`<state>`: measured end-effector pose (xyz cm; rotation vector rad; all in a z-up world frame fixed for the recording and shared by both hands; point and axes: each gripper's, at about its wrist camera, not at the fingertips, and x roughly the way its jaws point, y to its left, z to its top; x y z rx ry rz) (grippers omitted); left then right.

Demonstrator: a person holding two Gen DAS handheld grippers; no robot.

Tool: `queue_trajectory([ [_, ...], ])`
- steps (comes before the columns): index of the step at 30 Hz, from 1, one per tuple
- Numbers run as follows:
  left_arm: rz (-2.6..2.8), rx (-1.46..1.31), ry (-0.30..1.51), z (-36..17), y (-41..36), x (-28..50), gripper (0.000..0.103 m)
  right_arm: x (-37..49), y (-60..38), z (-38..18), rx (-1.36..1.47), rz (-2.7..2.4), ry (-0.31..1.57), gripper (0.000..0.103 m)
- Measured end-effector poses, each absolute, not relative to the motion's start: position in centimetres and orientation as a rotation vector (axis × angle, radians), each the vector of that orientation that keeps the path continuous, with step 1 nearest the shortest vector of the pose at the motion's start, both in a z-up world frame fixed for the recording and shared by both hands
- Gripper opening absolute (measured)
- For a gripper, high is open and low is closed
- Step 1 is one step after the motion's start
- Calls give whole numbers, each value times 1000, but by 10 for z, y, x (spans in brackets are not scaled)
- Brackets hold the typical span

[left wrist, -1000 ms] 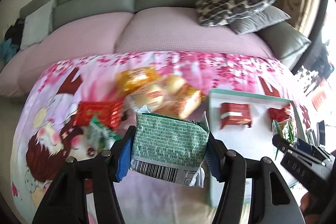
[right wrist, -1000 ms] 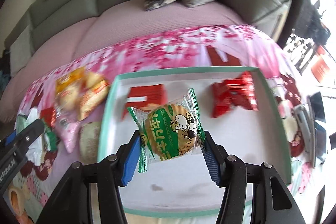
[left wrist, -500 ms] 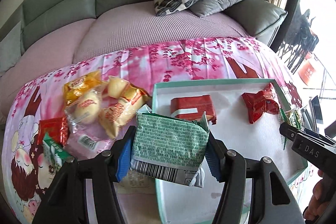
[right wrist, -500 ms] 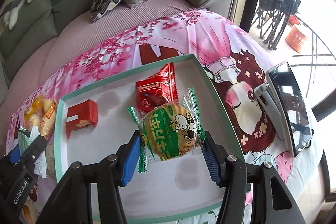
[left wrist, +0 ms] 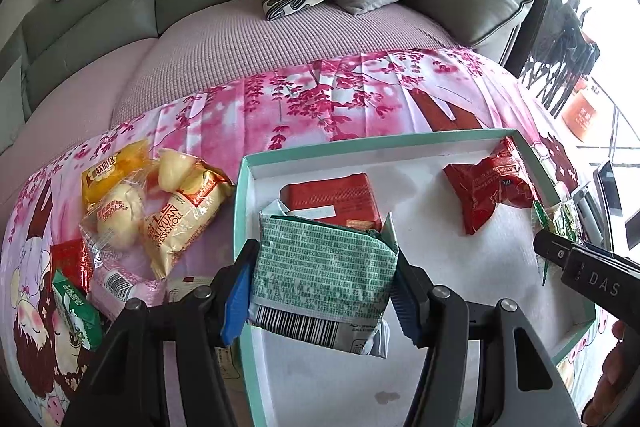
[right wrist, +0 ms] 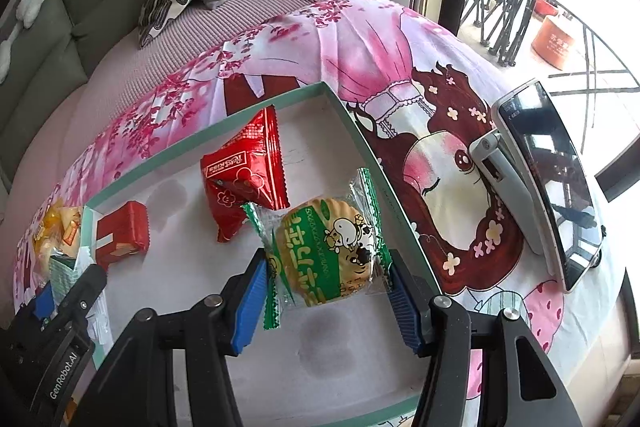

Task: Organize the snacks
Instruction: 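Carry both green snacks into the tray and open both tools, then move the left tool to the green Biscuit pack and grasp it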

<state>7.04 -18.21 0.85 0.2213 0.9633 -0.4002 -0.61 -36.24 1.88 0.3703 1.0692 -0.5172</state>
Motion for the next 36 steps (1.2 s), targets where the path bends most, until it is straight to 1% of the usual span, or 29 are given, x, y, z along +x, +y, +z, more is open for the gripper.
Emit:
queue_trajectory([
  [2, -398, 219, 964, 8, -182, 71, 64, -6, -363, 19, 371, -520, 1069, 61],
  [4, -383, 223, 973, 7, -181, 72, 71, -6, -364, 19, 375, -519, 1068, 61],
  [8, -385, 213, 974, 11, -179, 71, 74, -5, -364, 19, 373, -515, 1069, 61],
  [10, -384, 212, 981, 13, -177, 71, 83, -5, -364, 19, 374, -515, 1069, 61],
  [12, -375, 213, 985, 15, -176, 70, 84, -5, -364, 19, 372, -514, 1069, 61],
  [13, -371, 210, 987, 15, -174, 71, 84, -5, -364, 19, 371, -513, 1069, 63],
  [14, -366, 204, 990, 16, -173, 71, 84, -5, -364, 18, 373, -512, 1070, 66],
  [15, -362, 199, 991, 16, -171, 72, 84, -5, -365, 18, 379, -506, 1068, 73],
  [16, -352, 191, 991, 17, -169, 72, 86, -5, -366, 16, 393, -495, 1067, 81],
  [17, -343, 186, 991, 17, -168, 73, 90, -5, -366, 15, 400, -484, 1065, 84],
  [18, -328, 181, 989, 17, -165, 74, 95, -5, -366, 15, 399, -479, 1063, 87],
  [21, -304, 174, 985, 17, -160, 76, 96, -4, -363, 16, 379, -478, 1055, 88],
  [22, -295, 168, 989, 16, -159, 77, 97, -4, -362, 16, 379, -473, 1054, 97],
  [23, -287, 161, 994, 15, -157, 78, 97, -3, -362, 16, 382, -469, 1052, 103],
  [25, -271, 148, 1004, 13, -152, 81, 101, -3, -360, 16, 377, -464, 1046, 103],
  [36, -206, 121, 1047, 7, -134, 88, 101, 0, -354, 18, 359, -445, 1045, 103],
])
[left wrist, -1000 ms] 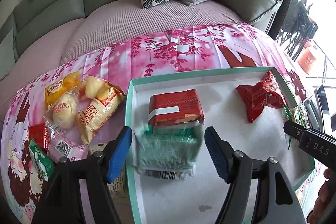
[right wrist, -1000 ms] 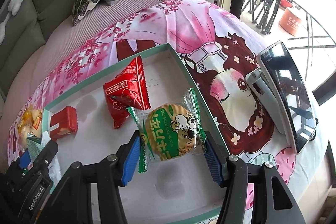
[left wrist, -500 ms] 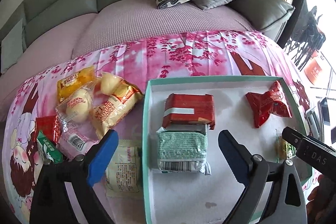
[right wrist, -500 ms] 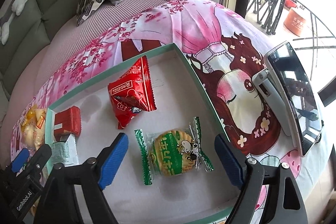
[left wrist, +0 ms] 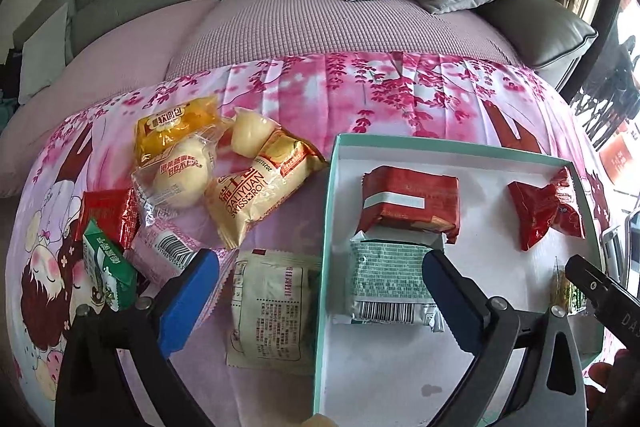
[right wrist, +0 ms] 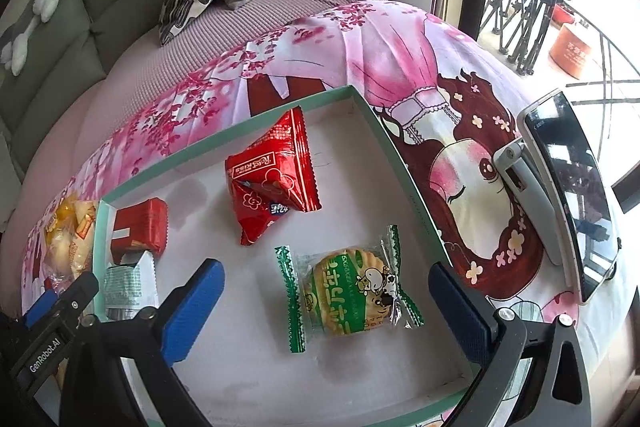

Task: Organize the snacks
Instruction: 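Move the left tool to the green Biscuit pack and grasp it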

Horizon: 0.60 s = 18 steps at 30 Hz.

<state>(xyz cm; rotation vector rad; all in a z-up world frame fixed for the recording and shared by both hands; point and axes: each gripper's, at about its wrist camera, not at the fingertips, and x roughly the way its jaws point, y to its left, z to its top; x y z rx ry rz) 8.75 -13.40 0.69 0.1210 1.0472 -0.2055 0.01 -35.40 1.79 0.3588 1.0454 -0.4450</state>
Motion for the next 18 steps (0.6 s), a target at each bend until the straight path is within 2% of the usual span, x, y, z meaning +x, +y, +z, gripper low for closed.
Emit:
queue_trajectory([
  [11, -203, 97, 1115, 7, -119, 87, 101, 3, -340, 22, 346, -424, 1035, 103],
  [18, -135, 64, 1115, 14, -72, 92, 101, 11, -304, 28, 316, -308, 1009, 103],
])
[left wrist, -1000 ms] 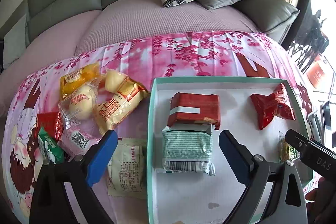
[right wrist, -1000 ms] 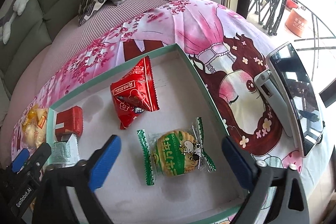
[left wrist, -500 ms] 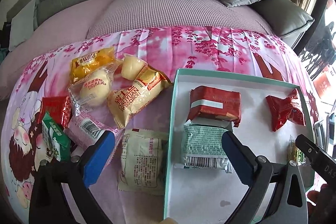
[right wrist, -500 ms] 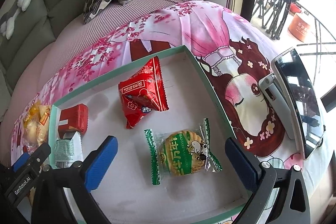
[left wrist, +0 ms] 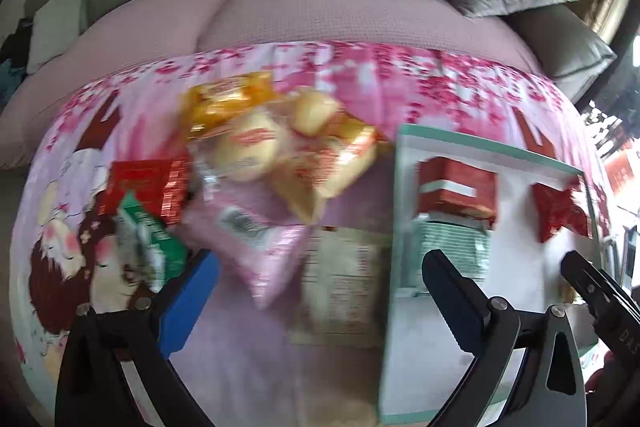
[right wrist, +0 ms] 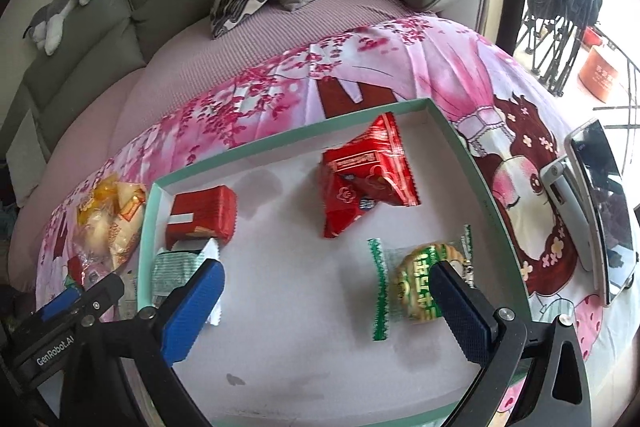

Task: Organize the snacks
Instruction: 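Move the left tool to the green Biscuit pack and grasp it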

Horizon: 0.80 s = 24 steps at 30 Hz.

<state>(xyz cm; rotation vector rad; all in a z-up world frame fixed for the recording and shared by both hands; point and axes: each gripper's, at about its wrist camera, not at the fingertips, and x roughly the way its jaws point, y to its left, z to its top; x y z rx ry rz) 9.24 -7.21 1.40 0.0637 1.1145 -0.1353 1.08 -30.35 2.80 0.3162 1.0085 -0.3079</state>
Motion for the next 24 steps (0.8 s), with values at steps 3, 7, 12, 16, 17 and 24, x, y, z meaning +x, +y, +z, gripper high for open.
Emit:
queue_trajectory([
  [3, -73, 46, 1117, 14, -43, 94, 101, 15, -288, 26, 296, -265, 1015, 103],
  [7, 2, -7, 1117, 13, -4, 93, 101, 20, -264, 23, 257, -211, 1027, 103],
  [12, 75, -35, 1112, 14, 31, 90, 101, 24, -232, 21, 218, -133, 1033, 103],
  [16, 113, -80, 1105, 17, 55, 88, 101, 26, -206, 20, 166, -85, 1030, 103],
  [17, 120, -95, 1105, 17, 61, 87, 101, 27, -200, 19, 157, -71, 1027, 103],
  [24, 133, -165, 1132, 10, 85, 93, 101, 34, -167, 12, 118, 0, 1038, 103],
])
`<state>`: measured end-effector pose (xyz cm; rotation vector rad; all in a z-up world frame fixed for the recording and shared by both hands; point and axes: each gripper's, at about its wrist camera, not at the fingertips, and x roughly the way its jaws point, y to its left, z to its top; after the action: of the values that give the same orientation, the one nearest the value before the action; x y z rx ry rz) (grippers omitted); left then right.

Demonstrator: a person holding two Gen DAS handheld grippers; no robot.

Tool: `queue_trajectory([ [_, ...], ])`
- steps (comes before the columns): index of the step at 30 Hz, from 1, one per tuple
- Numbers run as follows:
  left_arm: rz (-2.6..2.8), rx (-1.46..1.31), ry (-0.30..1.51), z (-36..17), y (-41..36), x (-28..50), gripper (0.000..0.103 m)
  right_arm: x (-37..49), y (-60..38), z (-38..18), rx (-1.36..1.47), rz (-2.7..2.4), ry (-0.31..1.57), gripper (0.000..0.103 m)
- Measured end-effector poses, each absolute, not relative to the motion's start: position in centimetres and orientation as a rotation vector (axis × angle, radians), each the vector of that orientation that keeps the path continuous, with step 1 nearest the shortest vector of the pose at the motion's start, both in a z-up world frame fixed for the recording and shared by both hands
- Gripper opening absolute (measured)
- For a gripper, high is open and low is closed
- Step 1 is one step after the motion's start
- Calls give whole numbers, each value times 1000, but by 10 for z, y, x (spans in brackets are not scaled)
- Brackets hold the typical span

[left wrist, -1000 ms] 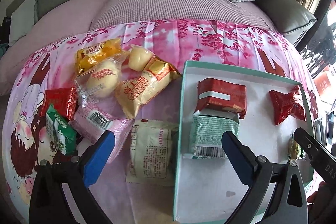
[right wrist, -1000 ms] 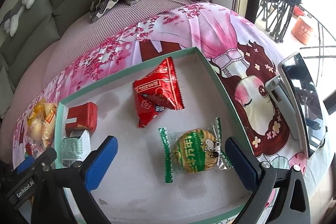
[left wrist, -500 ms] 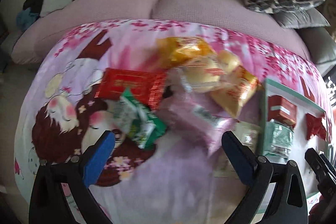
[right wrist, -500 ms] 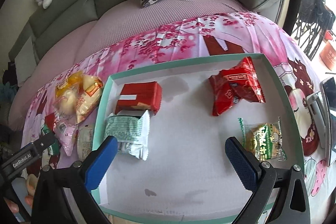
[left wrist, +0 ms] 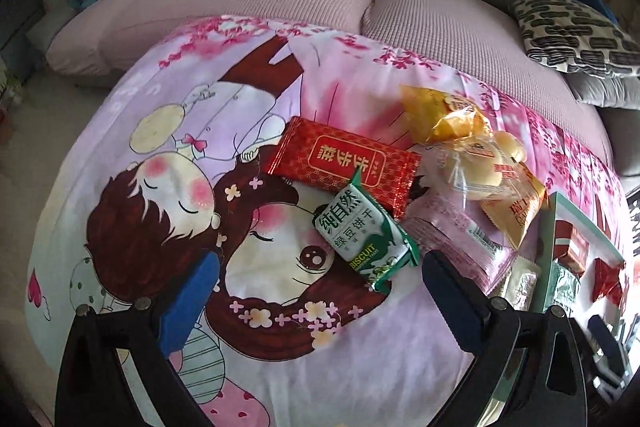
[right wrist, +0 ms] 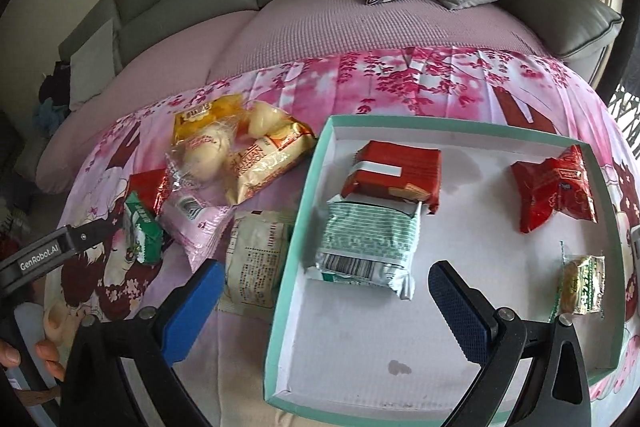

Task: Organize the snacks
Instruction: 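Move the left tool to the green Biscuit pack and grasp it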

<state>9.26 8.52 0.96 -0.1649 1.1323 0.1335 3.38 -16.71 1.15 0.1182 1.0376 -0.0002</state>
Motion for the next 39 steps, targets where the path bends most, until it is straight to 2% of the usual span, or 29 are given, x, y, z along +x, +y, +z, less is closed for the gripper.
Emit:
queue_trajectory([
  [15, 93, -280, 1244, -30, 85, 136, 101, 59, -130, 11, 52, 58, 1043, 100],
  [17, 100, -278, 1257, -35, 84, 139, 99, 64, -126, 8, 48, 63, 1053, 100],
  [21, 91, -292, 1269, -43, 83, 145, 77, 72, -118, 3, 33, 76, 1067, 98],
  [24, 84, -278, 1266, -44, 82, 147, 67, 76, -113, 1, 26, 85, 1073, 93],
  [28, 63, -256, 1263, -44, 80, 148, 64, 80, -106, -1, 26, 108, 1083, 85],
  [39, 72, -228, 1283, -42, 99, 139, 64, 96, -73, 3, -39, 212, 1108, 81],
])
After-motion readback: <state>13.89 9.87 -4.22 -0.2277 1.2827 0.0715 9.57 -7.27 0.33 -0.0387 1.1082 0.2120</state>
